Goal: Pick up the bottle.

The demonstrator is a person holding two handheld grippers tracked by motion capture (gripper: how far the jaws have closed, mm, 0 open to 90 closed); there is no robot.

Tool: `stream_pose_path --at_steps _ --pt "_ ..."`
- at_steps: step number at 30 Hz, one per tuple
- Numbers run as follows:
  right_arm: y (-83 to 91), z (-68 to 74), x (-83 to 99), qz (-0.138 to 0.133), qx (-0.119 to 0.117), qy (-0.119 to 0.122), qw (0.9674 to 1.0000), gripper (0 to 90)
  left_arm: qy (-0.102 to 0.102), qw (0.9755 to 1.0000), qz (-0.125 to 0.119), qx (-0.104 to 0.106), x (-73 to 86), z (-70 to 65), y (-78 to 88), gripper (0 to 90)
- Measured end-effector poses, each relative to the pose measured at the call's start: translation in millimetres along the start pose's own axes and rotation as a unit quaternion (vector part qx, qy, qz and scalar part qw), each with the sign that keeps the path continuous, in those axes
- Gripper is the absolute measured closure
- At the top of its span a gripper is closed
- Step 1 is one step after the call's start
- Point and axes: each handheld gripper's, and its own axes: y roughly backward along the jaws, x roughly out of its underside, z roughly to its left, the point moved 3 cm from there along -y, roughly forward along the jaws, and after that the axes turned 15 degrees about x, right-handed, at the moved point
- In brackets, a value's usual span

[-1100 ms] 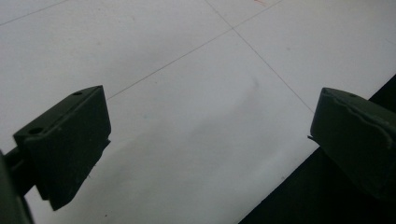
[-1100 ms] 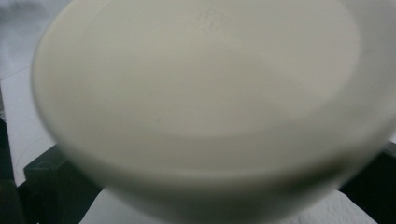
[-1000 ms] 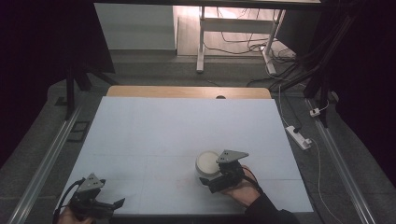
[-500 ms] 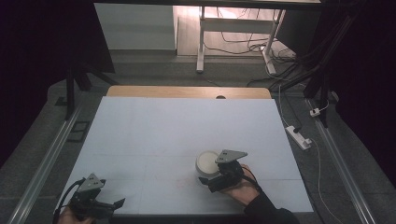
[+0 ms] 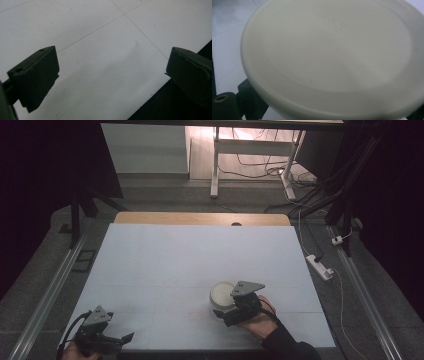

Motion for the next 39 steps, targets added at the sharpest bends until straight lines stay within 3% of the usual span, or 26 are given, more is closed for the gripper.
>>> stream_pose_path --at_steps 18,39 --pt "4.7 1.4 -6.1 -0.005 0.000 0.001 1.0000 6.7 0.000 1.0000 -0.001 0.000 0.0 0.0 0.0 0.0" --pt "-0.9 6.4 -33.7 -0.010 -0.016 0.011 0.9998 6.6 0.001 1.0000 -0.001 0.001 -0.1 0.4 0.1 0.0"
